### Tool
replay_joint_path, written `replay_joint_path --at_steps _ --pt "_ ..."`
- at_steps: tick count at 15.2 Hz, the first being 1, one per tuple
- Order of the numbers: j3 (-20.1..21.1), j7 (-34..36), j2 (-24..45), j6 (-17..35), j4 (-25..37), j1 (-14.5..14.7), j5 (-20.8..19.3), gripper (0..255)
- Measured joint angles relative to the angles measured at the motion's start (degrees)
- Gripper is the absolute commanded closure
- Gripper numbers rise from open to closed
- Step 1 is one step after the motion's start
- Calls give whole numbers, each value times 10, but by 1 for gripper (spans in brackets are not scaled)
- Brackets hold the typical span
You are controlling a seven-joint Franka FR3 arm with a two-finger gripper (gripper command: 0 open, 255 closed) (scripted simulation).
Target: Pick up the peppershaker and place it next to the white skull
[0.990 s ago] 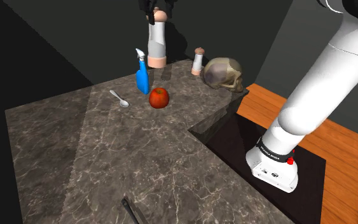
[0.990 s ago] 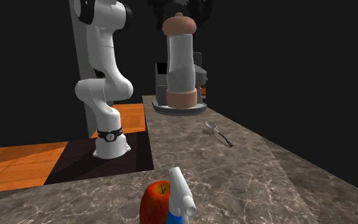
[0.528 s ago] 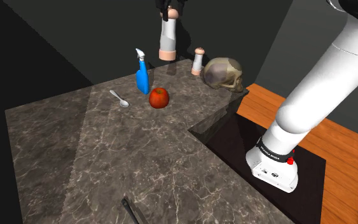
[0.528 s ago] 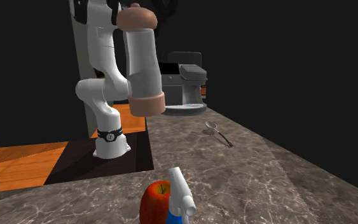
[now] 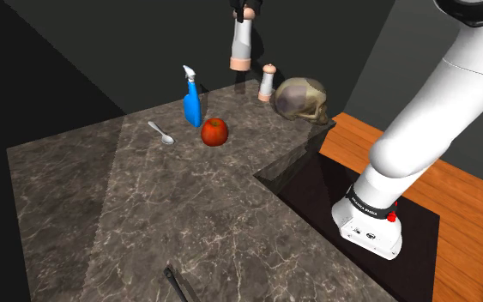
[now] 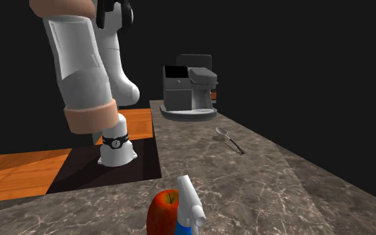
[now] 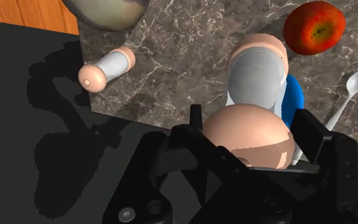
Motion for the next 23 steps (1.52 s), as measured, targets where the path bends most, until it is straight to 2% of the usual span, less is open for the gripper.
replay_joint_path --at_steps 3,9,23 --pt "-18 -36 15 7 14 -18 -2 255" --pt "-50 -106 78 4 91 -52 -13 255" --pt "-60 -108 56 115 -38 -68 -6 255"
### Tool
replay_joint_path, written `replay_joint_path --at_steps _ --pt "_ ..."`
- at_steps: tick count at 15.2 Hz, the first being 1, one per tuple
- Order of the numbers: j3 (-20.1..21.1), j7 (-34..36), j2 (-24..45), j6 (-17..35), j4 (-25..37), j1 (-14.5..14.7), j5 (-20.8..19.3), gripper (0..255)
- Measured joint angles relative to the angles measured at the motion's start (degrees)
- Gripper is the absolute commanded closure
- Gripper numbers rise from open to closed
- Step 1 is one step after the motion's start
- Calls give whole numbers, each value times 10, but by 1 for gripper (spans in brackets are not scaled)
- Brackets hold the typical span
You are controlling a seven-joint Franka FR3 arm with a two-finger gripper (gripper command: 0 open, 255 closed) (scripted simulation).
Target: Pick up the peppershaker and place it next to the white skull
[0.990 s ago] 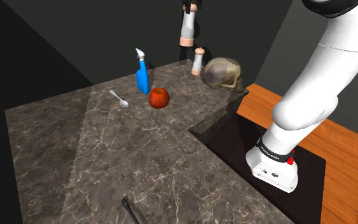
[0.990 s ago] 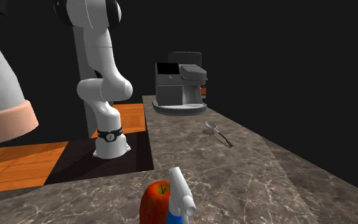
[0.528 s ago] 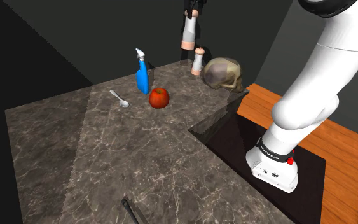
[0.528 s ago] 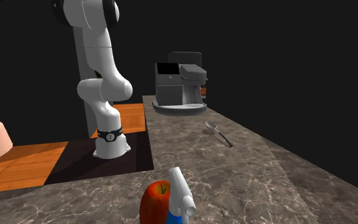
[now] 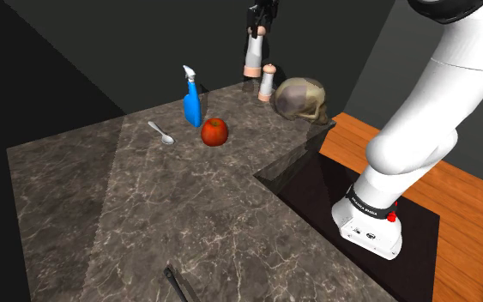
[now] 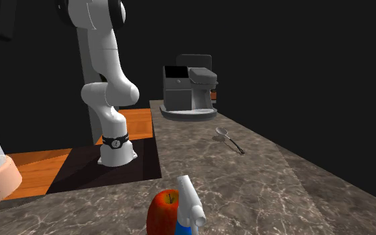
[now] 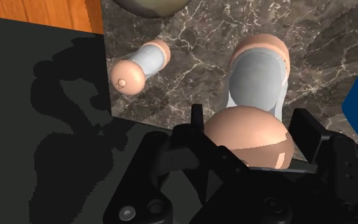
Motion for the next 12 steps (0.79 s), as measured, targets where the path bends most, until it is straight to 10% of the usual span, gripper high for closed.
replay_joint_path --at_steps 12 --pt "-2 16 -9 94 -103 -3 -2 255"
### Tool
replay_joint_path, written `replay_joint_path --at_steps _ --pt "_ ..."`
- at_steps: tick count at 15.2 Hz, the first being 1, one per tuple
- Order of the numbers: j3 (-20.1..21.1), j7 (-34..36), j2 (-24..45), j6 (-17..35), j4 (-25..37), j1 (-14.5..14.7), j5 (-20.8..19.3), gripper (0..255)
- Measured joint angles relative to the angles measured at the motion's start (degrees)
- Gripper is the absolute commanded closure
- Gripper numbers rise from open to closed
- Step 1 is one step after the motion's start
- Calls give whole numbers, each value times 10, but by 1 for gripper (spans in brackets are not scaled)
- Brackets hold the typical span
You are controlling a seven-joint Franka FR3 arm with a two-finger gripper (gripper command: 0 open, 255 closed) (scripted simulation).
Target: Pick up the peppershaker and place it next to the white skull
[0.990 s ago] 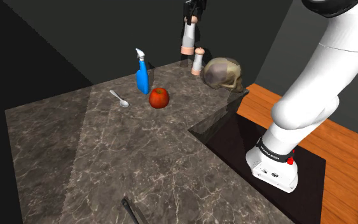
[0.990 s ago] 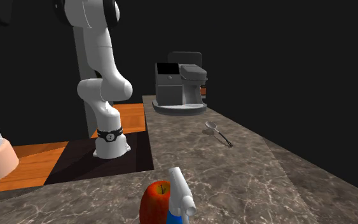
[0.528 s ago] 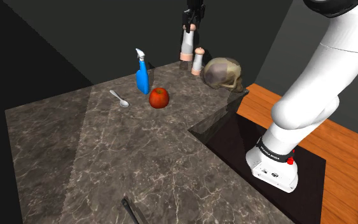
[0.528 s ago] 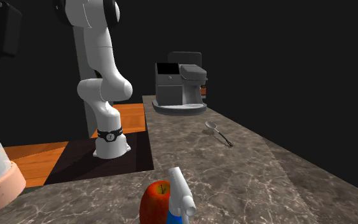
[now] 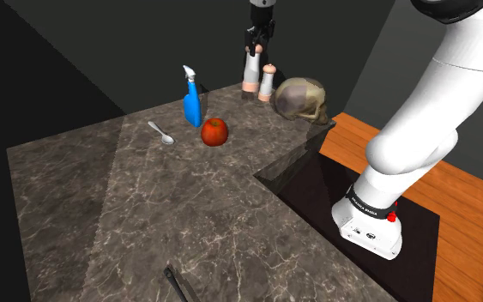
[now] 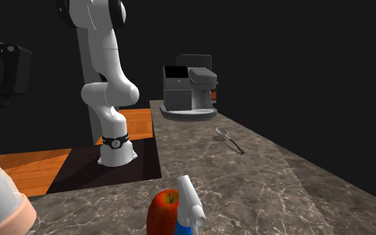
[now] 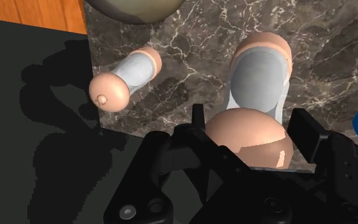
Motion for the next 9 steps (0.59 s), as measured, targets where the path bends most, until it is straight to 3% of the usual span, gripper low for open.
replay_joint_path --at_steps 9 --pt "-1 14 11 66 -57 -1 -9 255"
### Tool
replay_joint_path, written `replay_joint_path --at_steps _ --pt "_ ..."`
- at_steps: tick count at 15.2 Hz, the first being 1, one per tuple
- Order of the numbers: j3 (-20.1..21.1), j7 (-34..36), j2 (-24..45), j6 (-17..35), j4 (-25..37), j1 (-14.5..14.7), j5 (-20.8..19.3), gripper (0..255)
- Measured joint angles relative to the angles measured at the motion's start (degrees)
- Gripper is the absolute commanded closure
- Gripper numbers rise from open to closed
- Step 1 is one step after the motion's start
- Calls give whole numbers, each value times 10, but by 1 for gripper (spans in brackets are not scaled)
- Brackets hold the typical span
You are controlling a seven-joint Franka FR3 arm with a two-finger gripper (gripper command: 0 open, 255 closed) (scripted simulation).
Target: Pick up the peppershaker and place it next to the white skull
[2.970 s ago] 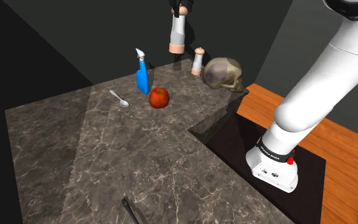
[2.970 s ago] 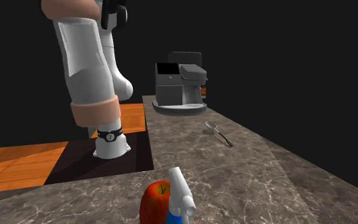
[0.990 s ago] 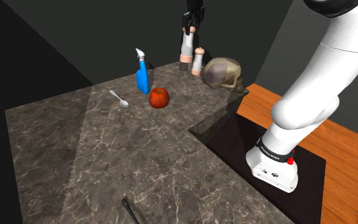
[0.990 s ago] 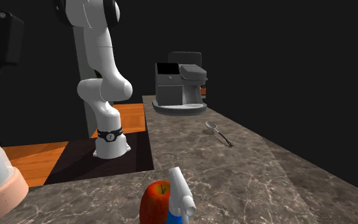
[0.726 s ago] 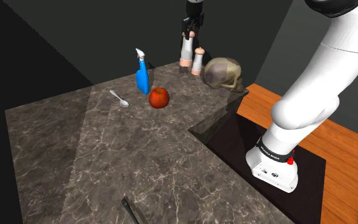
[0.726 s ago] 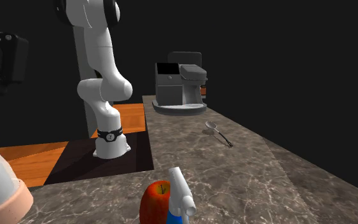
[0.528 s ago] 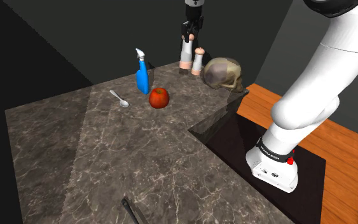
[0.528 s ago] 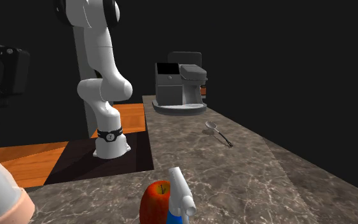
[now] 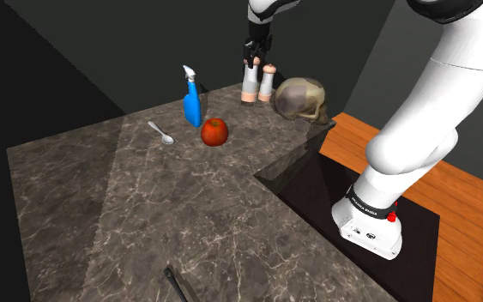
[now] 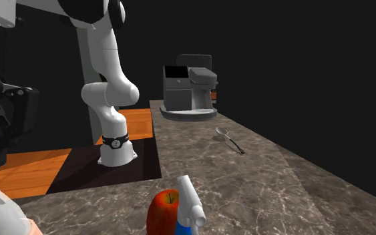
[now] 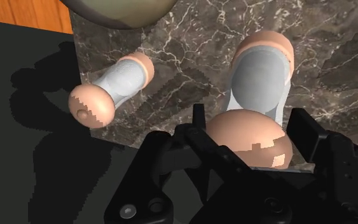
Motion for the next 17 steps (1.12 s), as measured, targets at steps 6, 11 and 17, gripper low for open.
replay_joint_path --at_steps 6,11,17 --pt "-1 11 10 39 -31 0 -7 255" --pt "-3 20 23 77 -57 0 -16 255" --pt "-4 29 33 104 -75 0 -23 255"
